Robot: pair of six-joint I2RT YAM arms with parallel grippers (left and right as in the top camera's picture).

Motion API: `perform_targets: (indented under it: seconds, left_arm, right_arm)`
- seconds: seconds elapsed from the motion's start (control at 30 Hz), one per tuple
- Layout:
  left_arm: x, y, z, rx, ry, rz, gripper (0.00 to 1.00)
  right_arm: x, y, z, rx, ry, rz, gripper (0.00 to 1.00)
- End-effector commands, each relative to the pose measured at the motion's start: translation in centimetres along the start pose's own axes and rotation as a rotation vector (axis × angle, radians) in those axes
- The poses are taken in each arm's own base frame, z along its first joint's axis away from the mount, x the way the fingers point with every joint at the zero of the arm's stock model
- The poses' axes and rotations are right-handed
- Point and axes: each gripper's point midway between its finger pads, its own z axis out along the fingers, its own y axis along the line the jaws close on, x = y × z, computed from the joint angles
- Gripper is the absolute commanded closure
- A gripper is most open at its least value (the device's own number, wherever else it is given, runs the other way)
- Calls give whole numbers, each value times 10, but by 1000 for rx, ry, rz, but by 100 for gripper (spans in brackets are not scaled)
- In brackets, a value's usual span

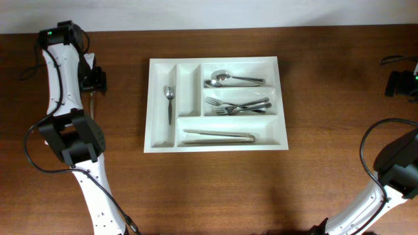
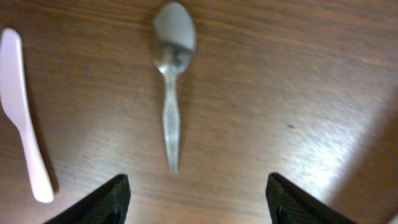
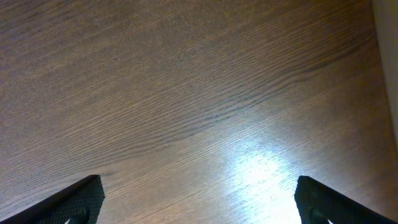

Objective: Pack container
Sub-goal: 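Move the left gripper back to the remaining silver spoon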

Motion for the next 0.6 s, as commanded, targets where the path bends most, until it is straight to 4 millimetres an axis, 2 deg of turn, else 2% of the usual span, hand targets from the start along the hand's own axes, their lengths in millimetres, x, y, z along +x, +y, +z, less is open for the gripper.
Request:
perform_targets:
  seconds: [0.0, 0.37, 0.57]
  left_arm:
    - [0, 15, 10, -9, 8, -8, 28]
    - [9, 11, 42, 12, 65, 37, 28]
    - [4, 11, 47, 10, 47, 41, 28]
  right_arm:
    - [-2, 2, -7, -7, -20, 3, 1]
    - [-2, 2, -7, -7, -20, 3, 1]
    - [-2, 2, -7, -7, -20, 3, 1]
